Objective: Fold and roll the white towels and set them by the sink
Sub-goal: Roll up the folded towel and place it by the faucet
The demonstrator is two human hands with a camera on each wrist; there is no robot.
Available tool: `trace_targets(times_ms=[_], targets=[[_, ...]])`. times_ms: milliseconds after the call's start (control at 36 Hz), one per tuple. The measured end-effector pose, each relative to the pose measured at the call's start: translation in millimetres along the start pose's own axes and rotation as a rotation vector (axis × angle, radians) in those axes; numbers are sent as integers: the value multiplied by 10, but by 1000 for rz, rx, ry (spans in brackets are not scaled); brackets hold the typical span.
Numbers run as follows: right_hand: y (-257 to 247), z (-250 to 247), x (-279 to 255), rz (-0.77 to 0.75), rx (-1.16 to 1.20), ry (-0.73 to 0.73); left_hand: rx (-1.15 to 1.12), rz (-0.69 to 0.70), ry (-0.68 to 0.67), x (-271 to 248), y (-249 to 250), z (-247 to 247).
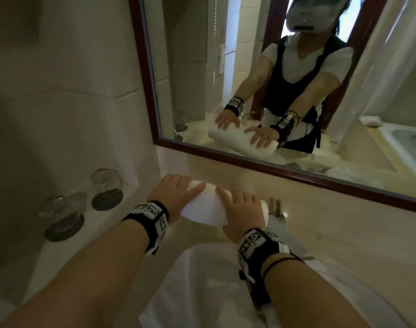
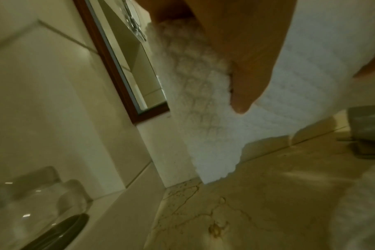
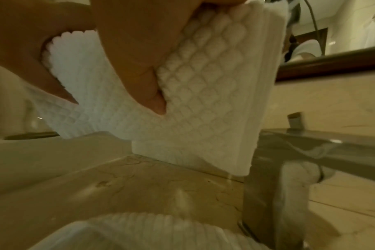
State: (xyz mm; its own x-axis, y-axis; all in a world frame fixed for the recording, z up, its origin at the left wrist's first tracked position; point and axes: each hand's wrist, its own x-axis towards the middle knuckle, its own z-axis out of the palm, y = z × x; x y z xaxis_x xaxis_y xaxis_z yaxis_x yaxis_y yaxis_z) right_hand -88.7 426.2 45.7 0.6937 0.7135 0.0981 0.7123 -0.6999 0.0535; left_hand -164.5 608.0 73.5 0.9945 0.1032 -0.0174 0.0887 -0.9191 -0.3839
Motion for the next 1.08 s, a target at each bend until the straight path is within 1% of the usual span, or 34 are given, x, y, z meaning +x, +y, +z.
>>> trace_targets(times_ms=[83, 167, 222, 306, 417, 500, 611, 694, 750, 861, 889, 972, 1000, 1028, 1055, 1083], targets=[[-23, 142, 331, 29, 7, -14, 21, 26, 46, 296, -156, 183], [-89, 312, 676, 112, 1, -11, -11, 83, 220, 646, -339, 516], [-106, 506, 857, 155, 23, 20, -14, 113, 273, 831, -402, 735], [-125, 763, 1026, 156, 56, 1, -51, 131, 250, 986, -414, 989], [-143, 1111, 1135, 127, 53, -90, -123, 125, 187, 1121, -389, 1395], [-161, 1293, 1116, 109, 52, -19, -145, 141, 187, 1142, -326, 1592], [-197, 1342, 1115, 173, 105, -89, -172, 152, 222, 1146, -295, 1728], [-194, 1341, 1109, 148, 60, -88, -210, 146, 245, 1112, -280, 1807], [-201, 1347, 1088, 124, 78, -127, -239, 122, 253, 1049, -250, 1834], [-284, 1328, 971, 132, 141, -104, -289, 78, 294, 888, -180, 1922], [-302, 1310, 936, 136, 132, -132, -289, 74, 298, 845, -169, 1927], [-282, 1304, 818, 136, 127, -321, -273, 72, 295, 746, -160, 1913], [-290, 1289, 793, 130, 139, -323, -271, 79, 288, 725, -159, 1907], [-304, 1291, 769, 116, 158, -251, -269, 82, 280, 709, -160, 1910], [-322, 1273, 745, 117, 168, -215, -270, 82, 275, 695, -158, 1927], [-326, 1234, 731, 114, 166, -209, -274, 80, 272, 686, -149, 1947]])
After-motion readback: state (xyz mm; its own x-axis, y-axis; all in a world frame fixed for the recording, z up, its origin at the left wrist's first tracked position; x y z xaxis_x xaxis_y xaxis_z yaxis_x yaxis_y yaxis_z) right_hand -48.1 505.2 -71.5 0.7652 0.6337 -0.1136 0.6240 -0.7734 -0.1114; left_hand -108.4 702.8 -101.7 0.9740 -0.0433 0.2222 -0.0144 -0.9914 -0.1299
